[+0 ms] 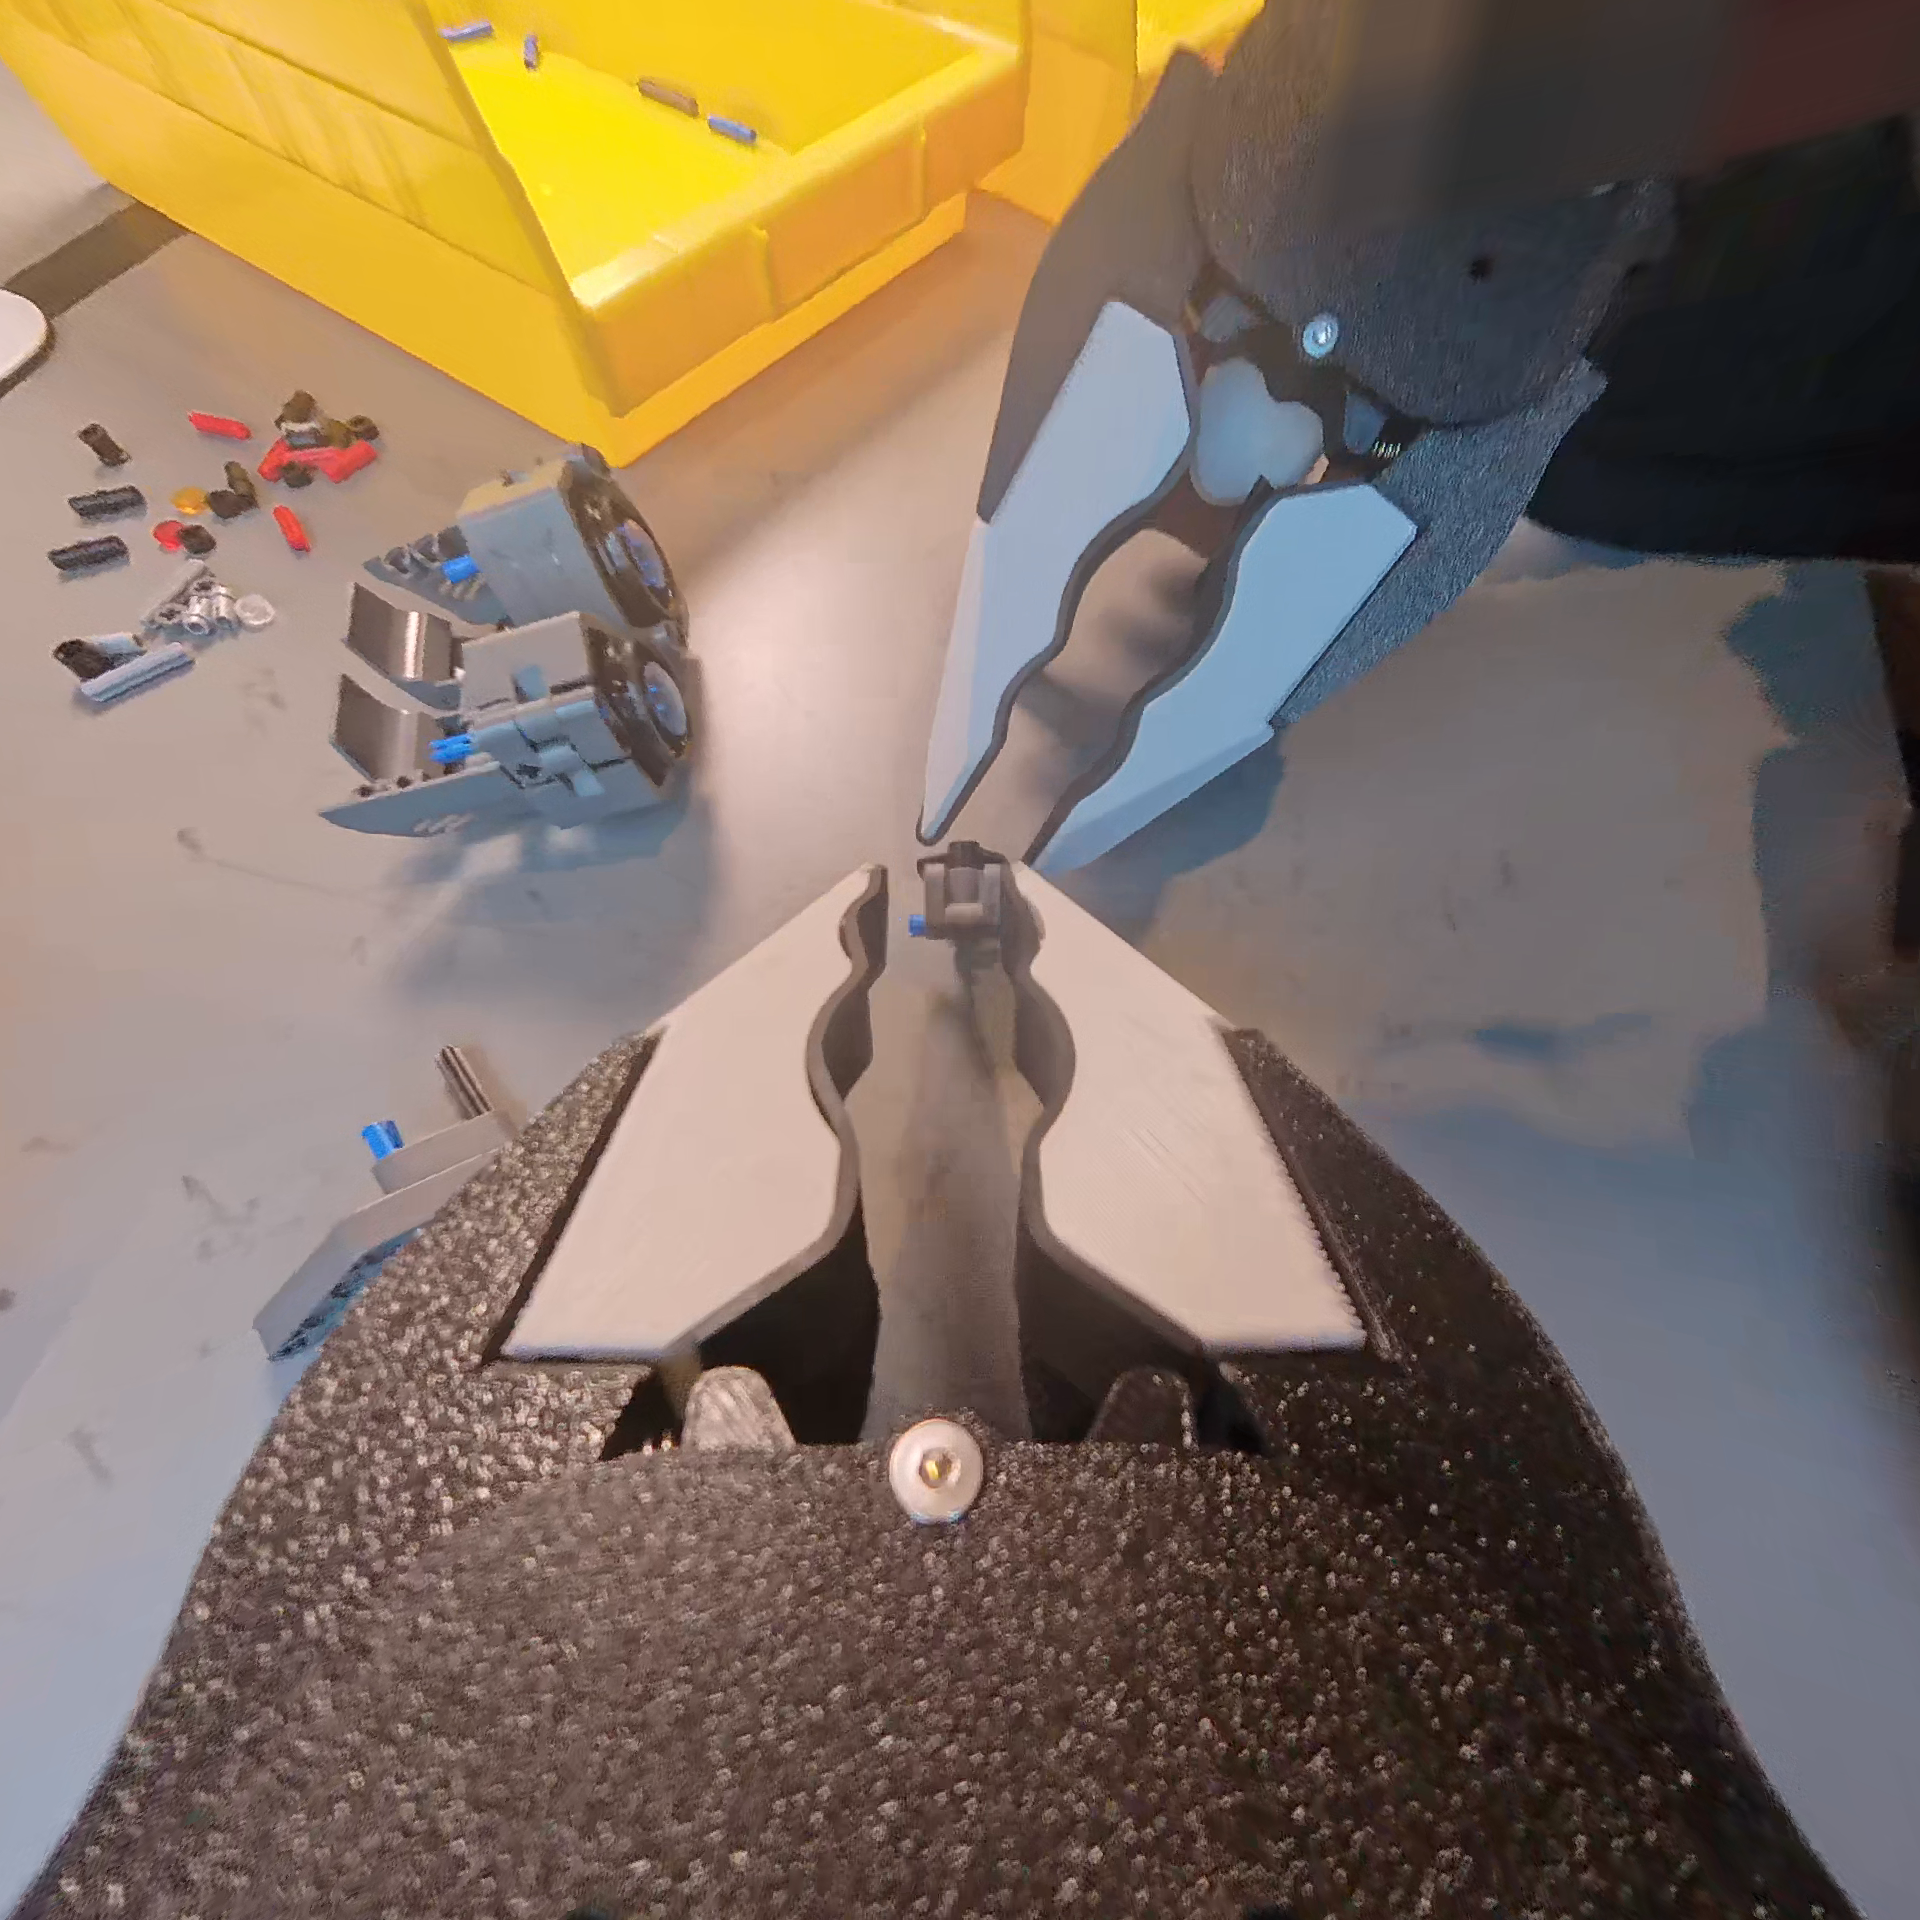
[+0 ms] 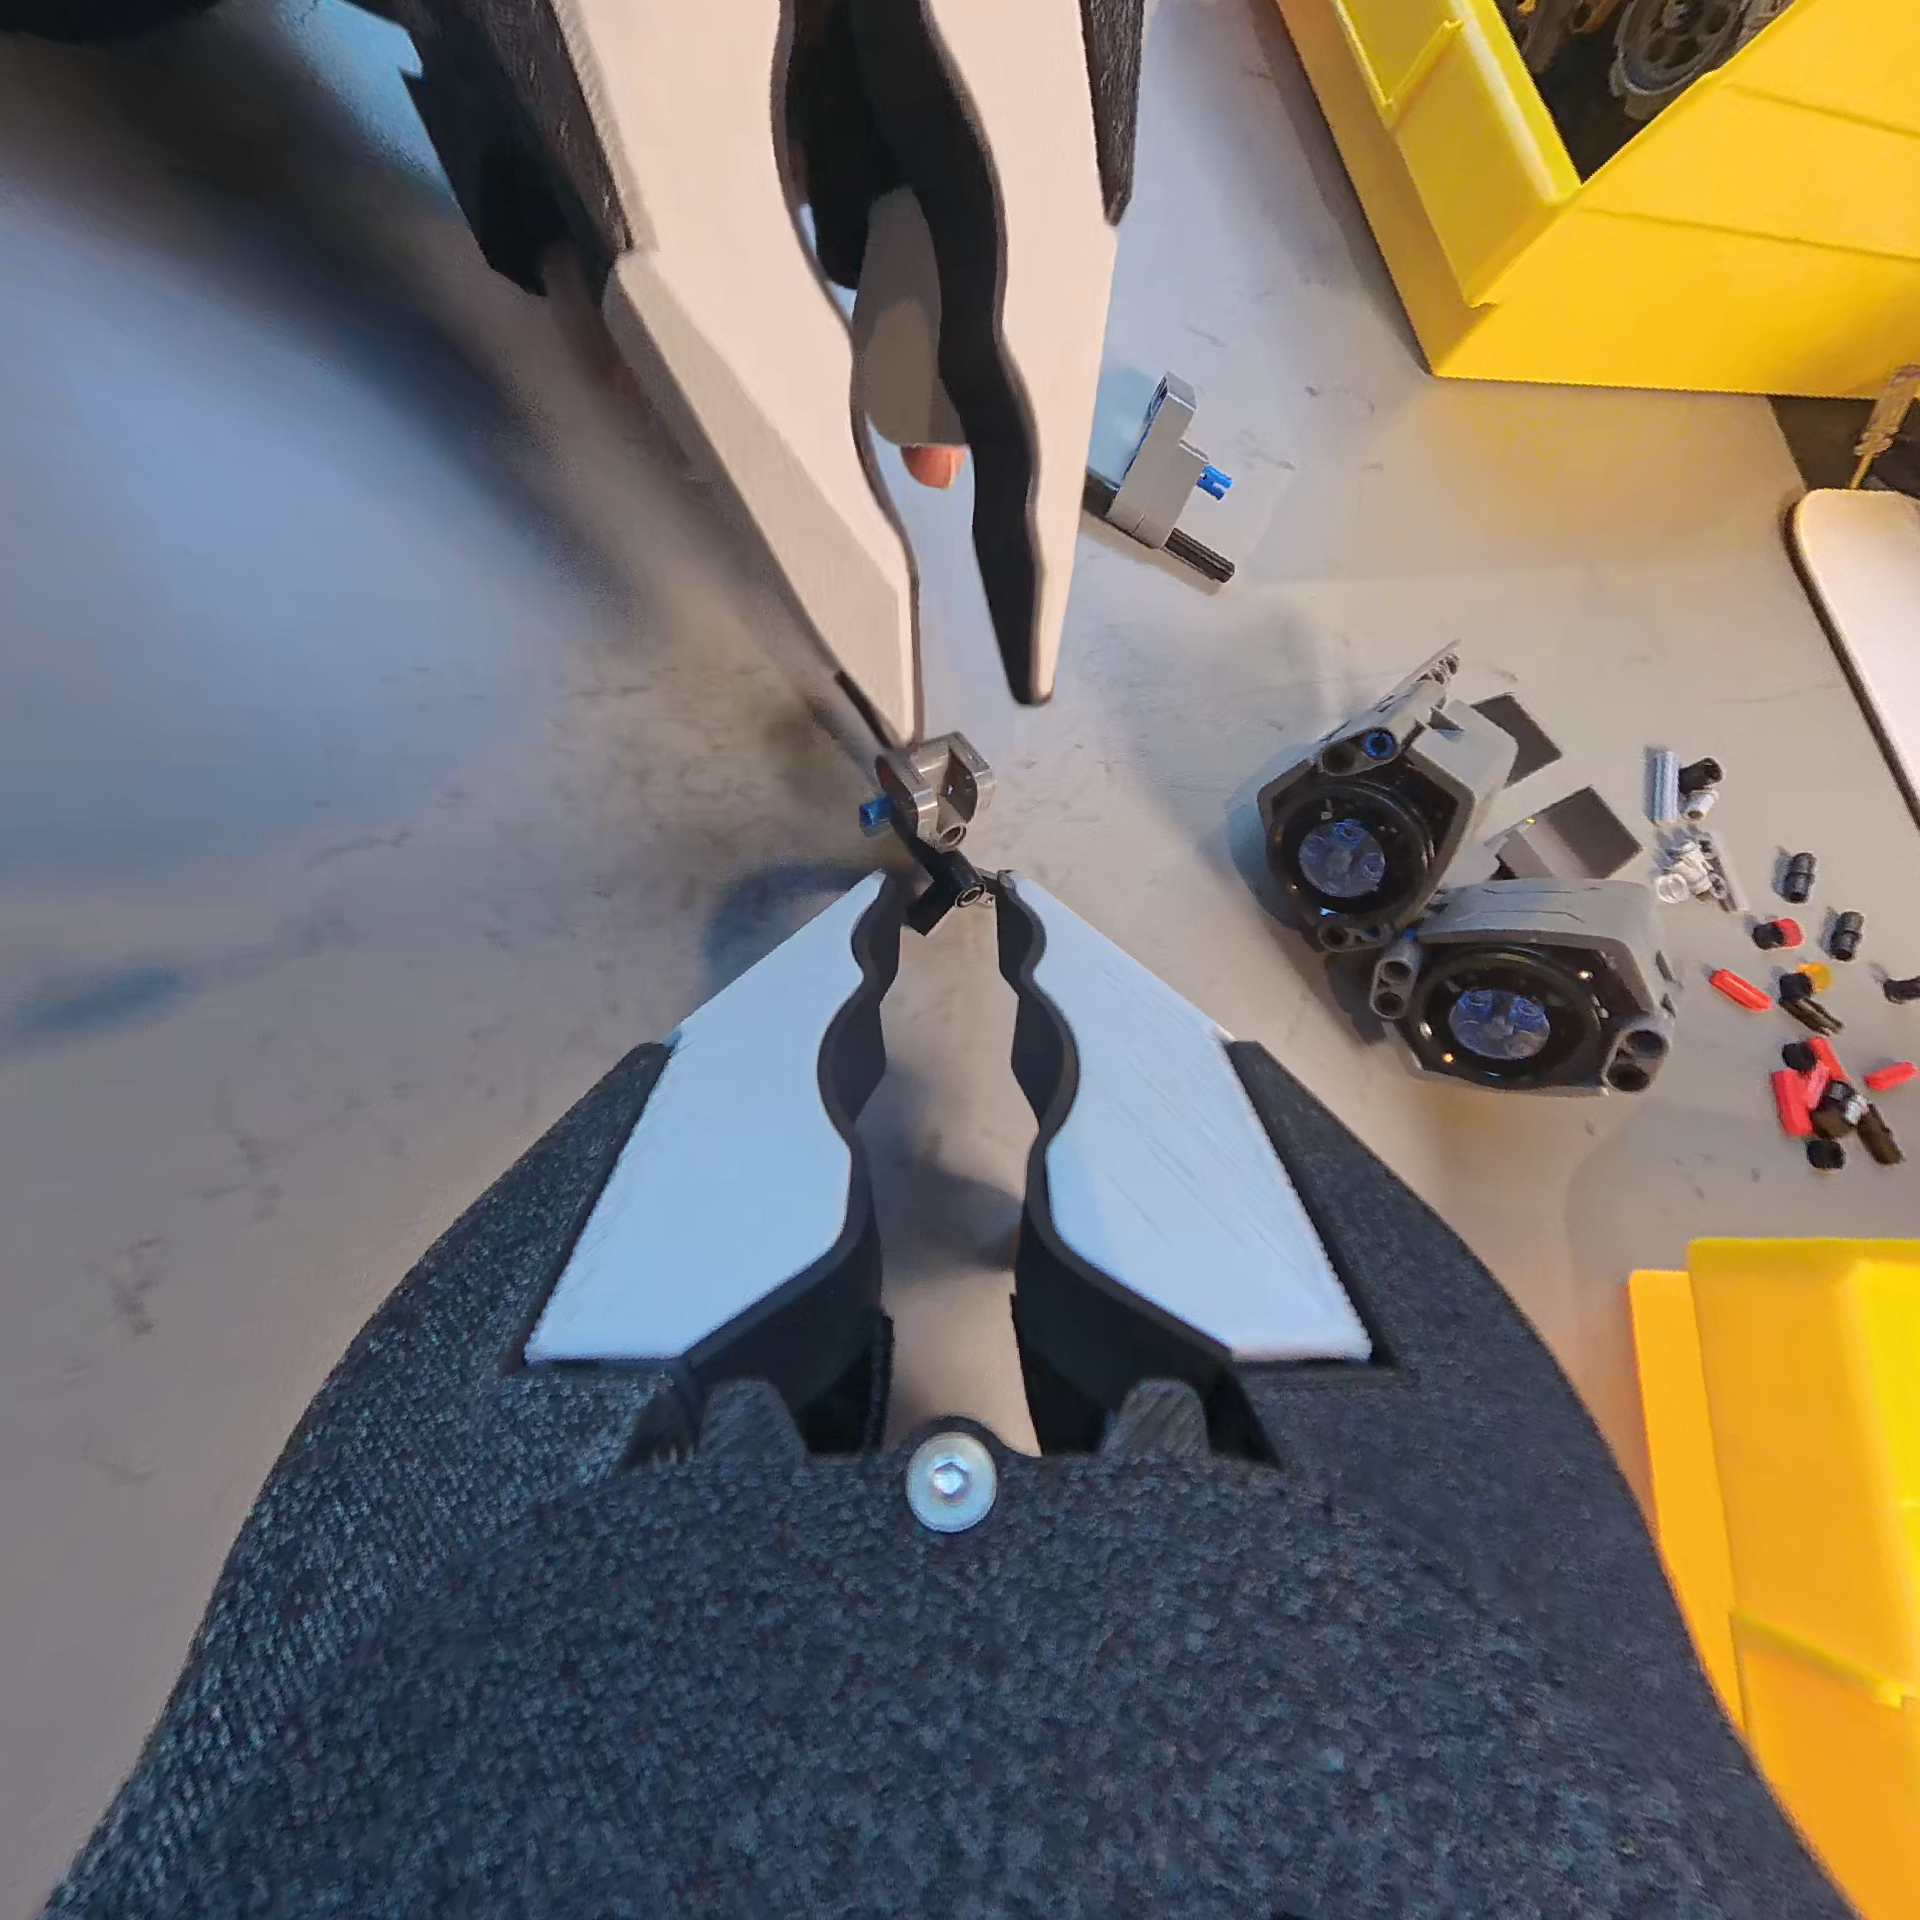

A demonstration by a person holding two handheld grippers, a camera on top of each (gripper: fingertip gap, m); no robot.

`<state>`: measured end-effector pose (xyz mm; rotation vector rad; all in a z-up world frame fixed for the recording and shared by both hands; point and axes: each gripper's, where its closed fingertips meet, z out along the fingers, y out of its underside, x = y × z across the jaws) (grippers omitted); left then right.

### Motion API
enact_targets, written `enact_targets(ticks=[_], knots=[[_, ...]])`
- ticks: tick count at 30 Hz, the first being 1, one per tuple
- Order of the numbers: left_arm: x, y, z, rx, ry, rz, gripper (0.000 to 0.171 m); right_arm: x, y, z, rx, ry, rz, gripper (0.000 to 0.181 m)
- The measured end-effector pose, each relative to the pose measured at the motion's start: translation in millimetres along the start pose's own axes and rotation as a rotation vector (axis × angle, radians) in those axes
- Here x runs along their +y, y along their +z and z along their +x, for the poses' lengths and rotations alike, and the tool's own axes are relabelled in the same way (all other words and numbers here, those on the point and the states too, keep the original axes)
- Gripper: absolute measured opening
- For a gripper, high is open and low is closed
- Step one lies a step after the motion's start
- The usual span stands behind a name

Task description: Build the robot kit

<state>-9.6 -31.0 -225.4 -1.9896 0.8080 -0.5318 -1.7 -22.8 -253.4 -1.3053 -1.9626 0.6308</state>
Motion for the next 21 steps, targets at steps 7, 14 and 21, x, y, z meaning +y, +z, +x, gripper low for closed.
enact_targets(ticks=[7,14,21], knots=[[-37,-35,-22,-0.085,-0.060,0.271,0.033,-17,-11,13,0.023,0.089,0.168,0.026],[-51,-65,-48,-0.231,-0.087,0.424,0.050,-57,-60,55,0.185,0.227,0.560,0.048],[-50,-79,-67,-0.285,-0.171,0.476,0.060,-50,-71,74,0.275,0.259,0.599,0.047]])
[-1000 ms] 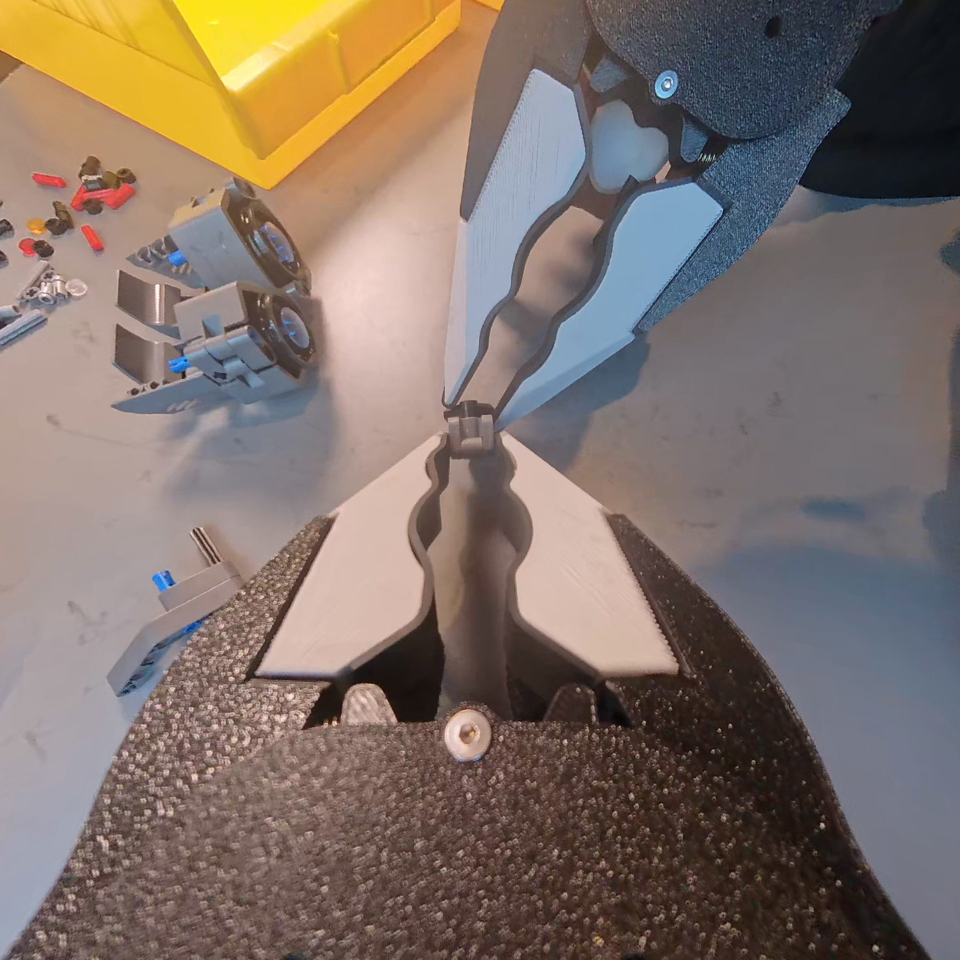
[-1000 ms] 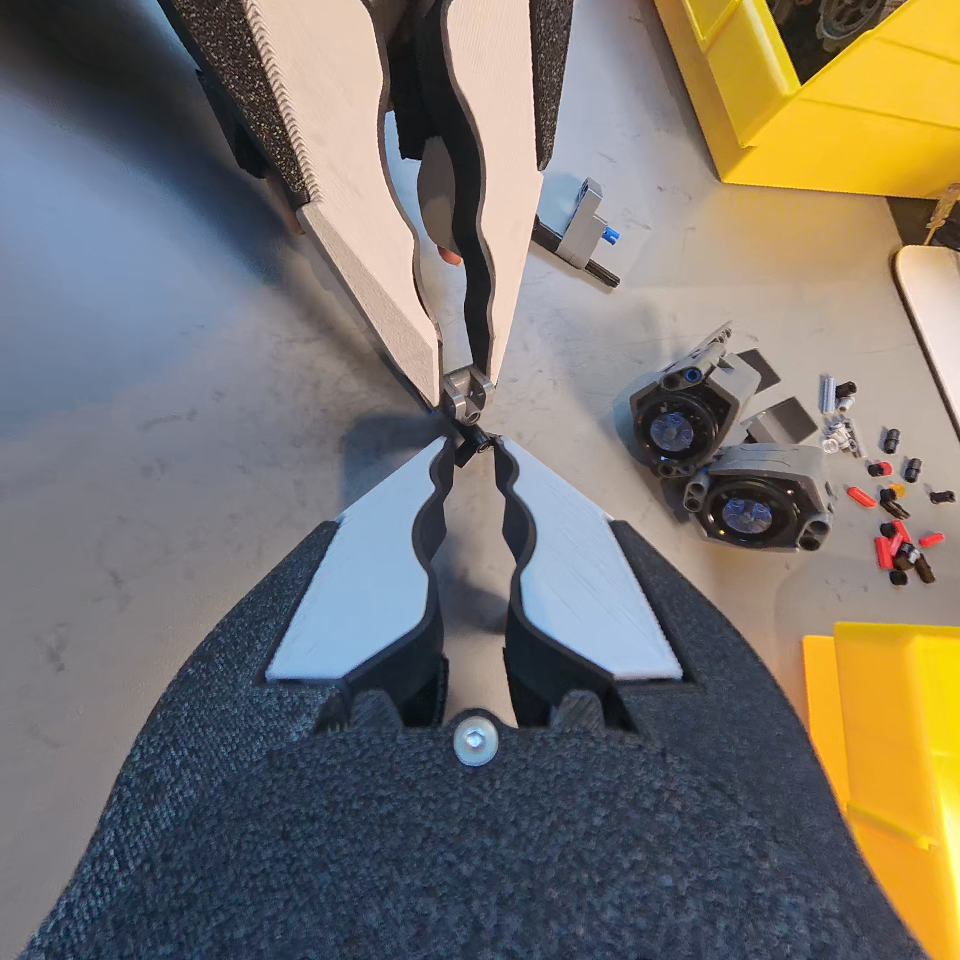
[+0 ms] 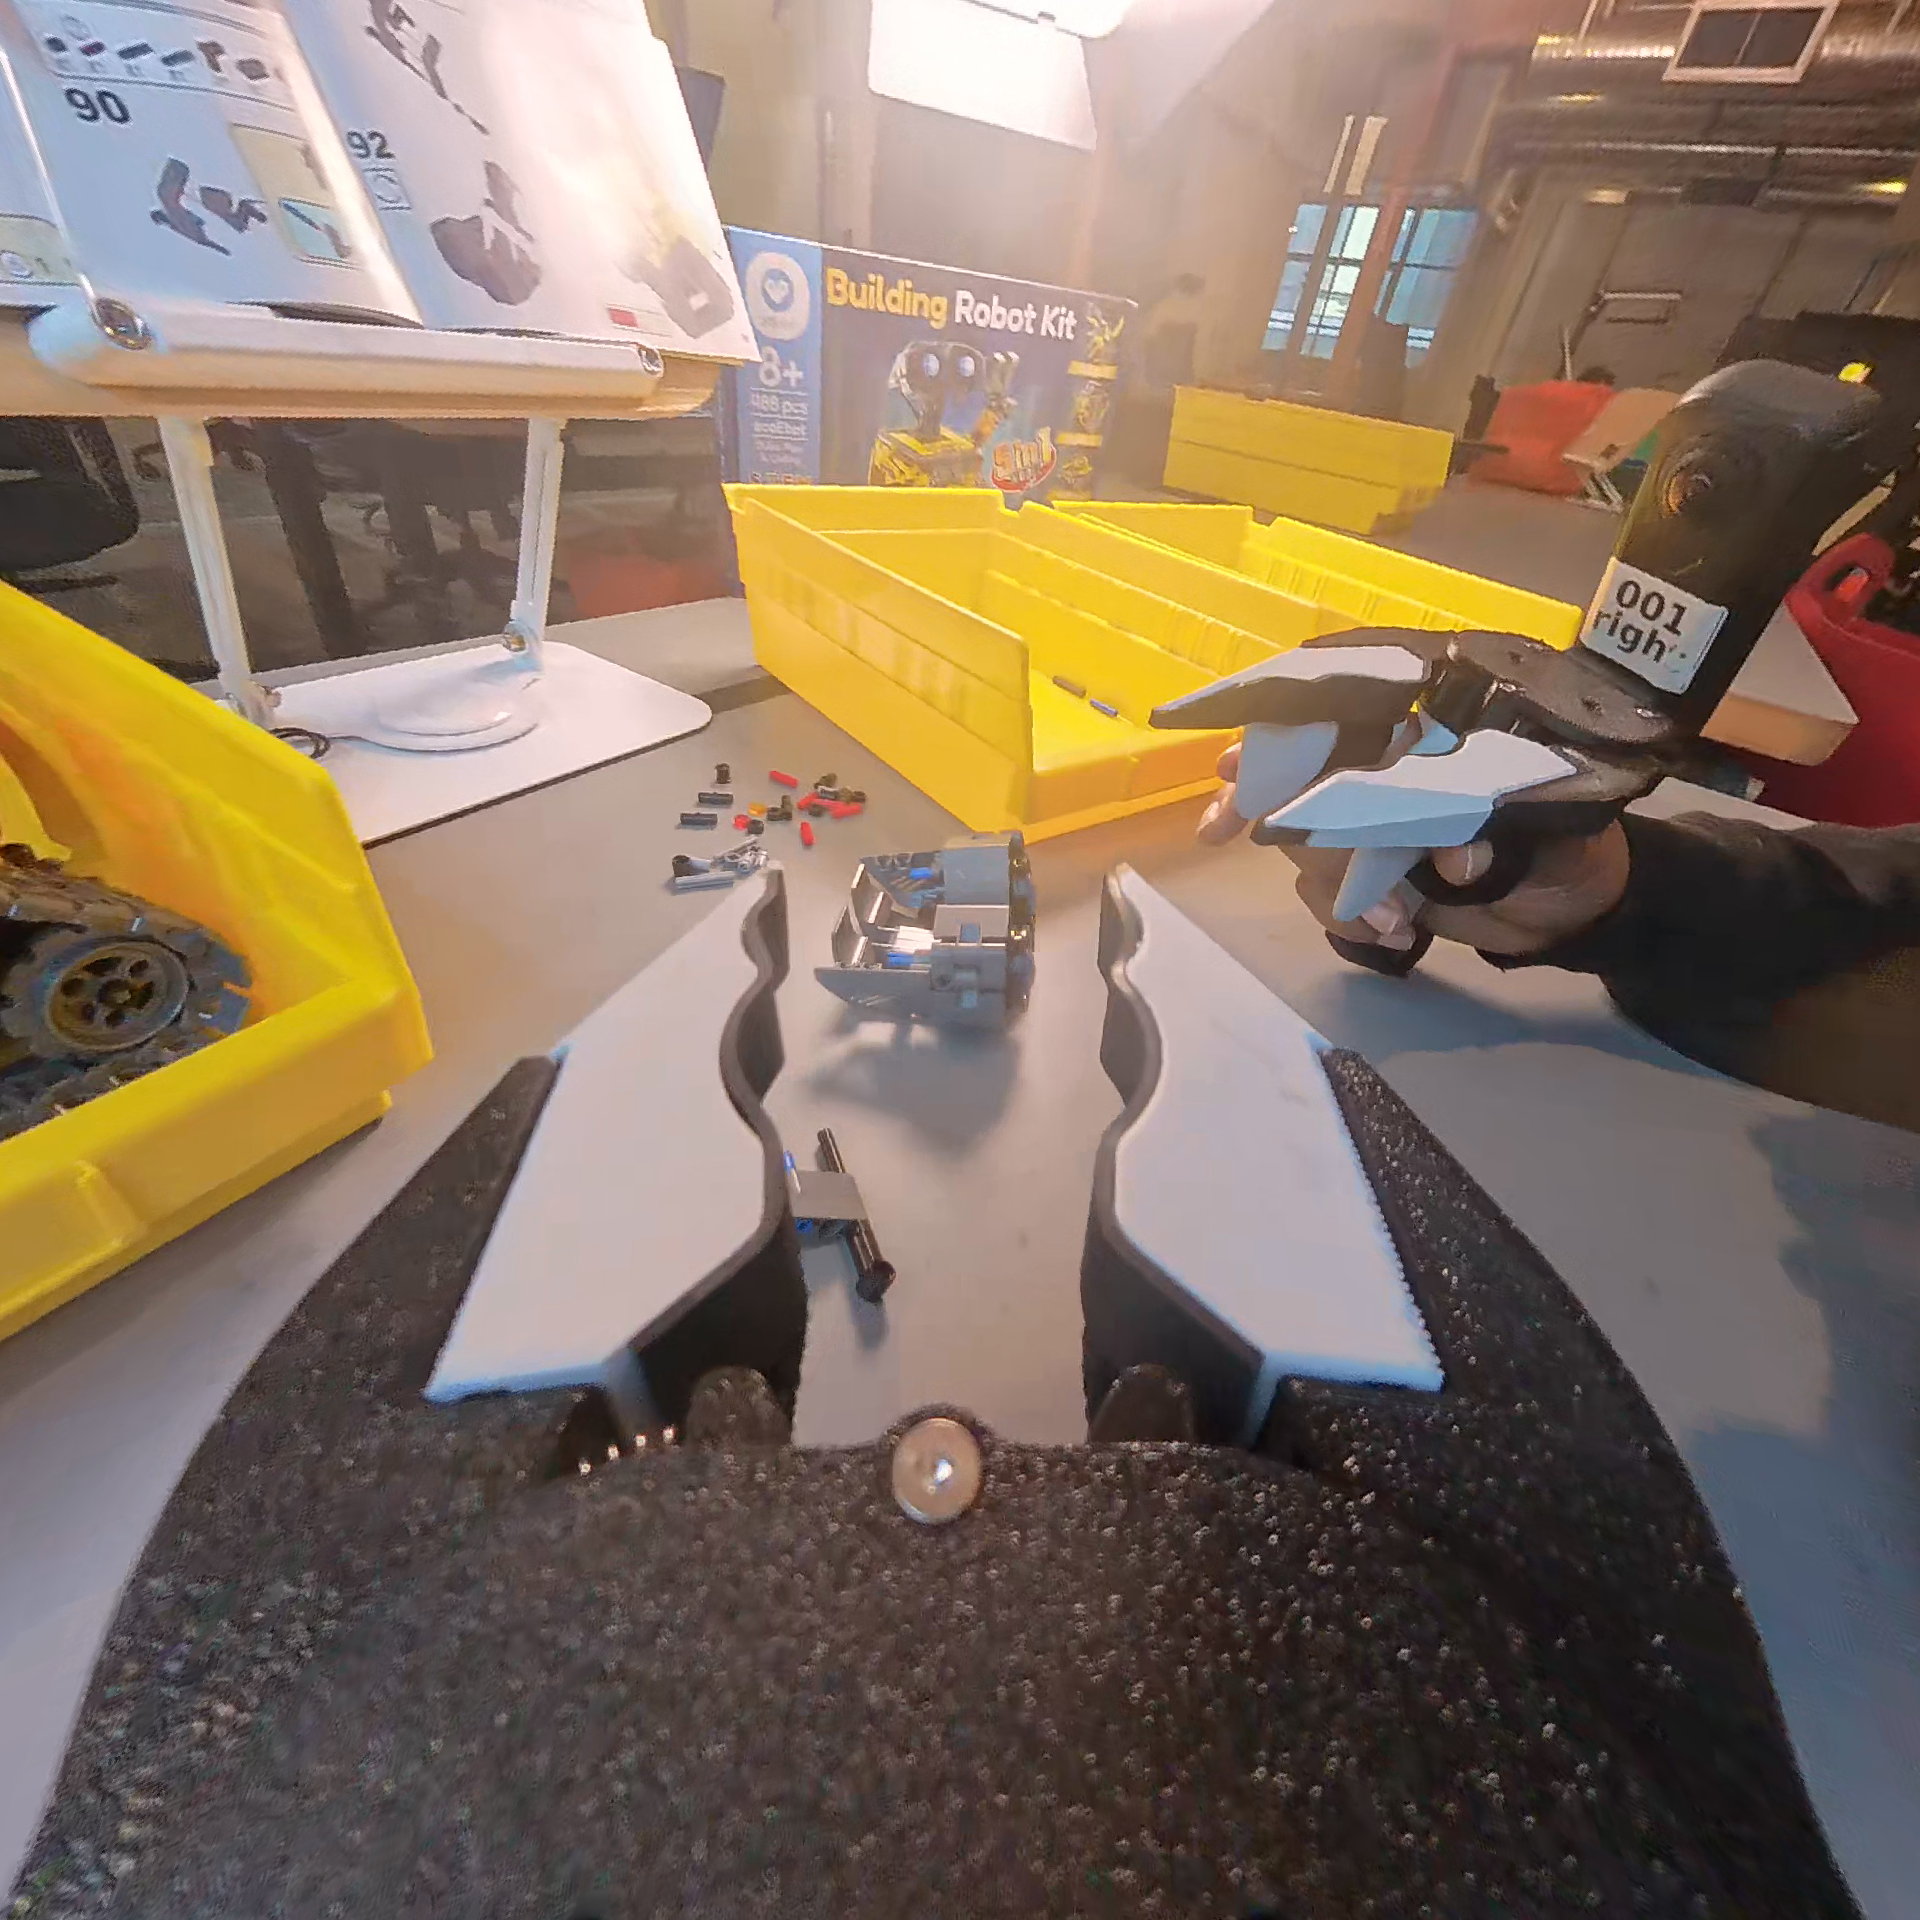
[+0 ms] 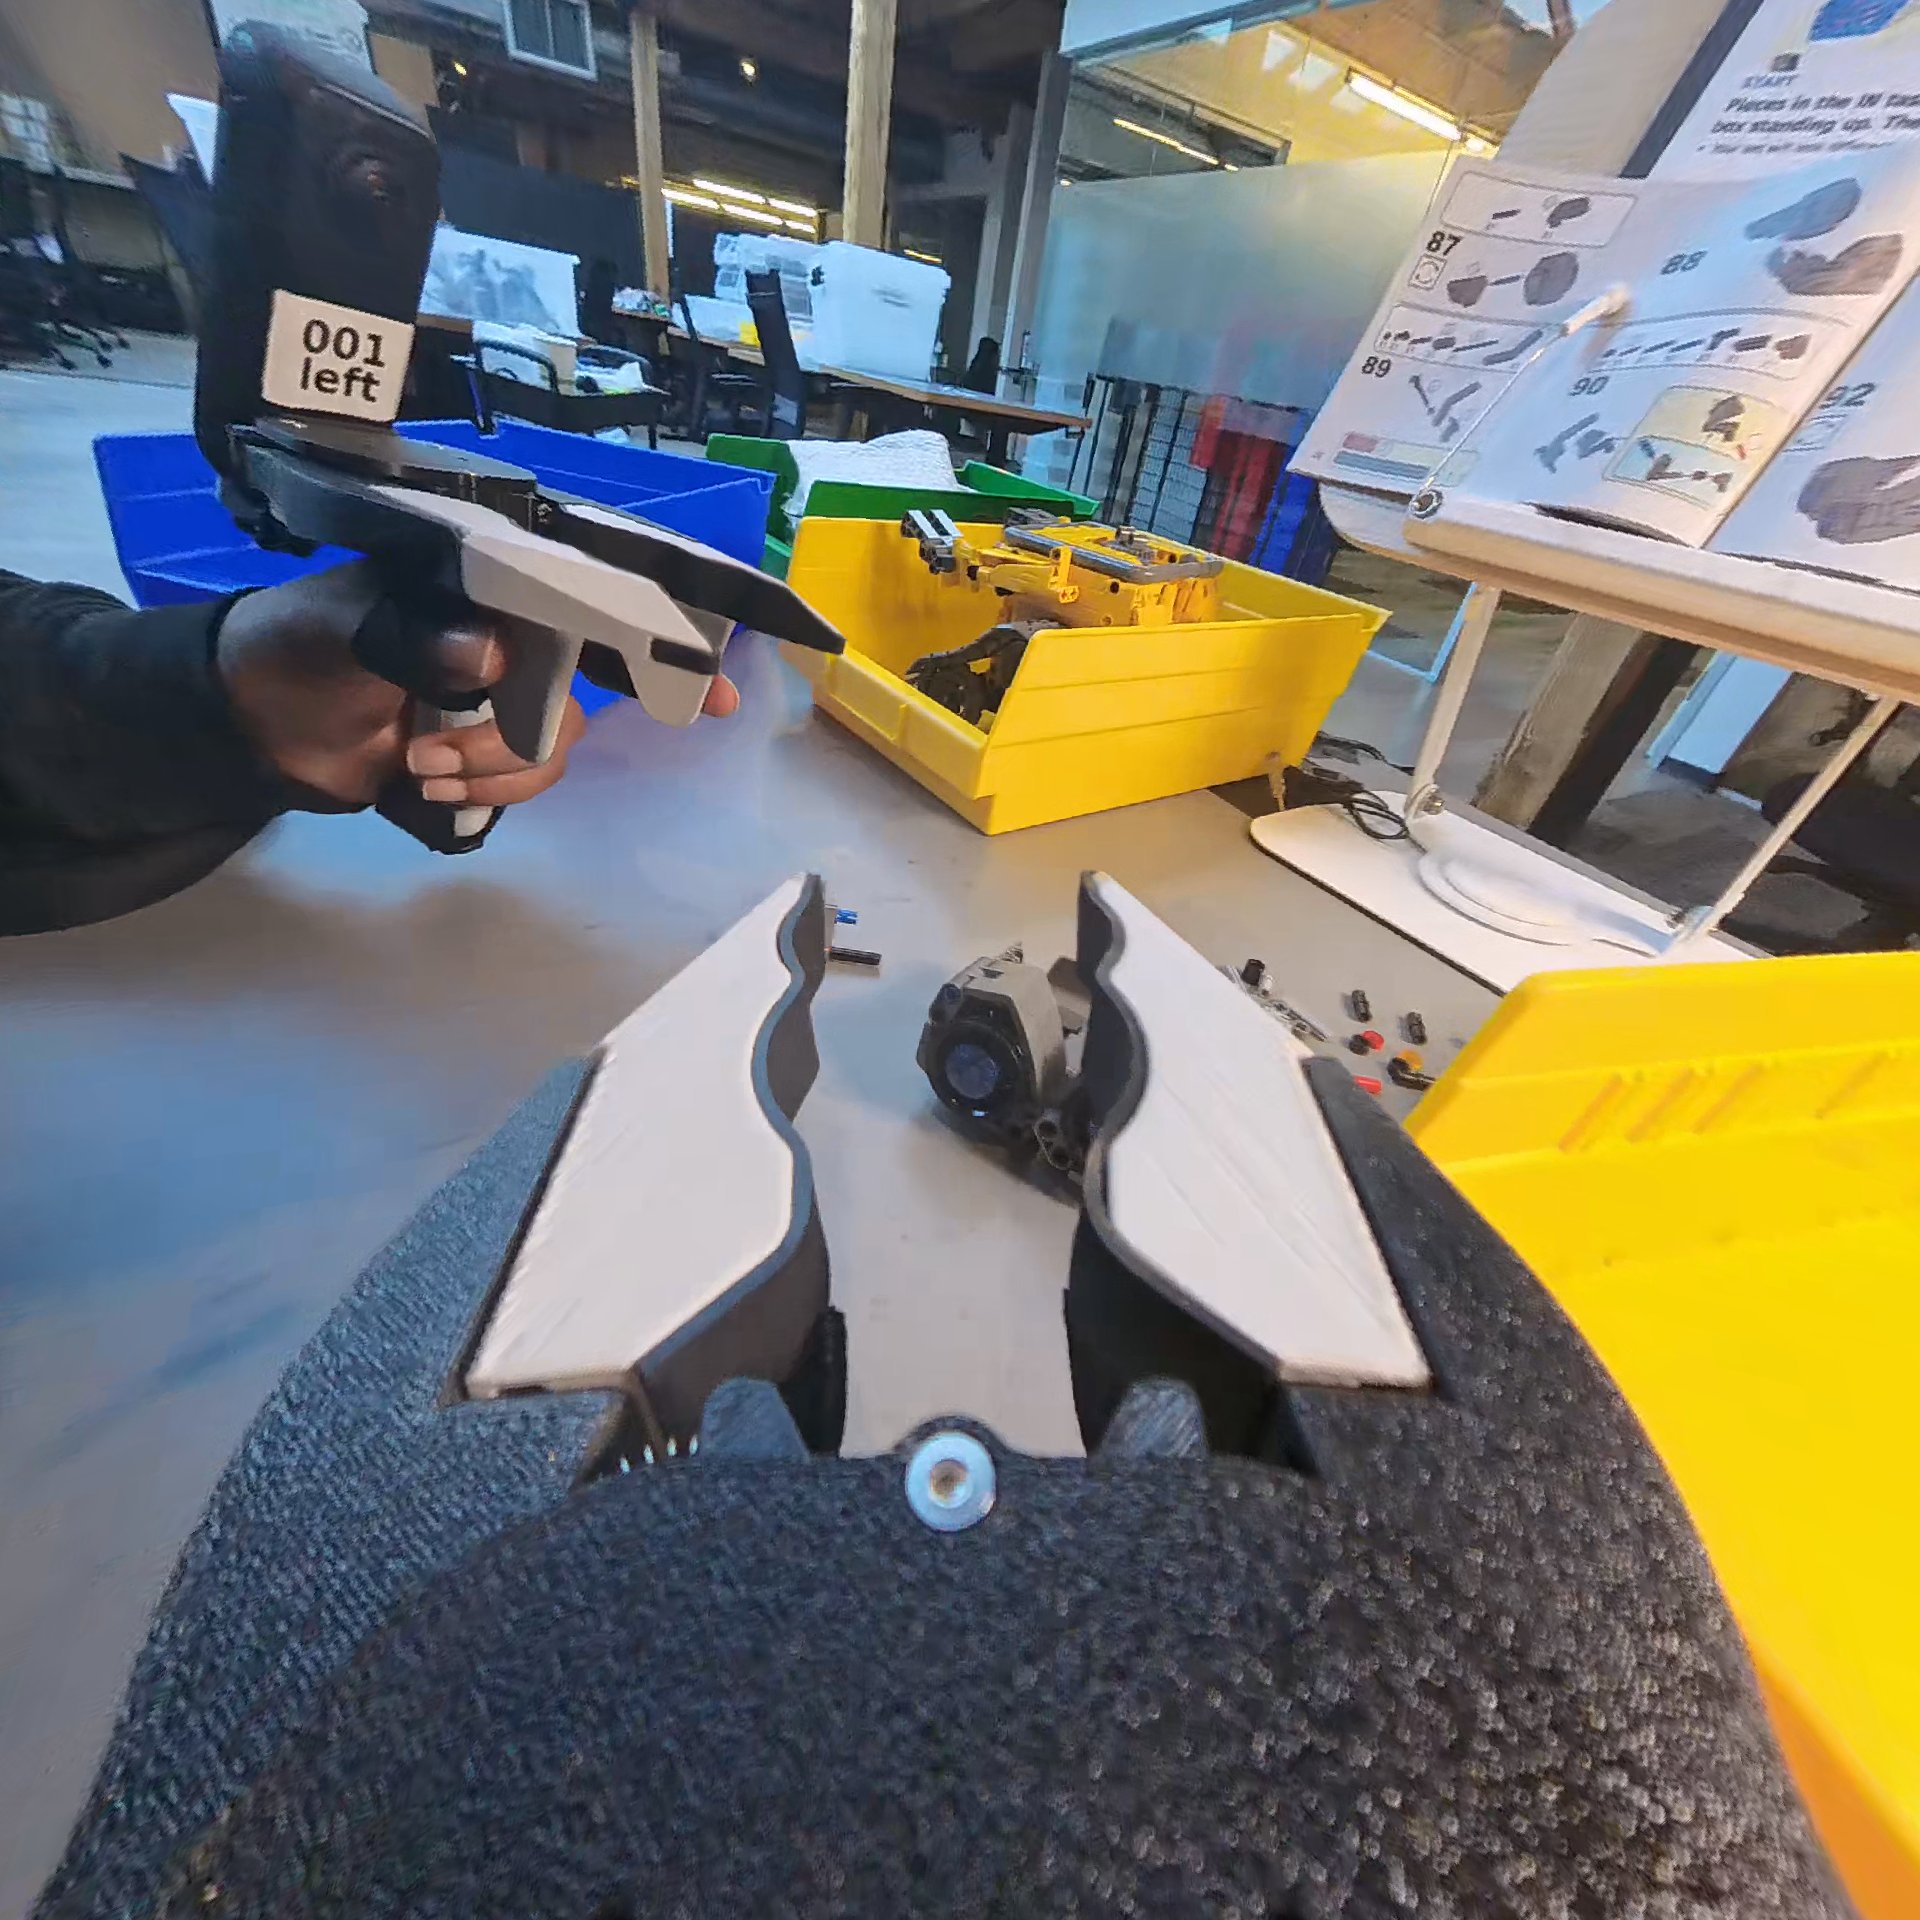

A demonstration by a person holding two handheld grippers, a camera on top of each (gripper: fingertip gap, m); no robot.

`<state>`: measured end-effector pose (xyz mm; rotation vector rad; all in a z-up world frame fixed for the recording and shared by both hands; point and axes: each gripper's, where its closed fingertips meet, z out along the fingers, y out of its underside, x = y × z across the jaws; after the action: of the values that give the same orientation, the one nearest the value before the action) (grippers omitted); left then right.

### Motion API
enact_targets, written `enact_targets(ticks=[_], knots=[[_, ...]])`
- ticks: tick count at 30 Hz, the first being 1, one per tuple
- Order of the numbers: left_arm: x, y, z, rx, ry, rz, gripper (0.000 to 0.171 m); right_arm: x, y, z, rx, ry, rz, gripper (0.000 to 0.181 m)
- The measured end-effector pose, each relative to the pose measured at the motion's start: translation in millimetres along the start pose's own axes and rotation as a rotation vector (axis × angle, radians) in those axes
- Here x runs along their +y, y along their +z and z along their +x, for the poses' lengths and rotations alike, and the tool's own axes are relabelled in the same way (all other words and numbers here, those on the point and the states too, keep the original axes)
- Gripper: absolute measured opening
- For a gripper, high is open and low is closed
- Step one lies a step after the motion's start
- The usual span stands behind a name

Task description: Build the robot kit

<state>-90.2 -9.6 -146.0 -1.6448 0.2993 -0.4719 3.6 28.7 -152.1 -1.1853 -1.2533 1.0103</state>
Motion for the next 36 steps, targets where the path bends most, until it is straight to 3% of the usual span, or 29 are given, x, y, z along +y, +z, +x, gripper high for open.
enact_targets(ticks=[4,7,9,12,16,19,27,36], knots=[[0,-1,-5,-0.014,-0.022,0.006,0.060,-3,2,8,0.029,0.007,0.004,0.043],[4,1,-7,-0.022,-0.011,-0.008,0.060,-42,2,39,0.107,-0.020,0.029,0.031],[6,2,-4,-0.015,-0.013,-0.015,0.059,-66,8,84,0.207,-0.070,-0.047,0.029],[7,4,-1,-0.006,-0.005,-0.020,0.058,-87,27,179,0.389,-0.135,-0.138,0.024],[6,2,-1,-0.022,0.020,-0.022,0.057,-72,56,311,0.599,-0.131,-0.236,0.015],[3,0,-4,-0.034,0.021,-0.013,0.056,-56,74,356,0.622,-0.097,-0.251,0.012],[7,2,-4,-0.019,-0.002,-0.026,0.055,-46,90,383,0.637,-0.111,-0.249,0.011],[11,3,-5,-0.031,0.010,-0.041,0.055,-53,90,379,0.608,-0.113,-0.264,0.017]])
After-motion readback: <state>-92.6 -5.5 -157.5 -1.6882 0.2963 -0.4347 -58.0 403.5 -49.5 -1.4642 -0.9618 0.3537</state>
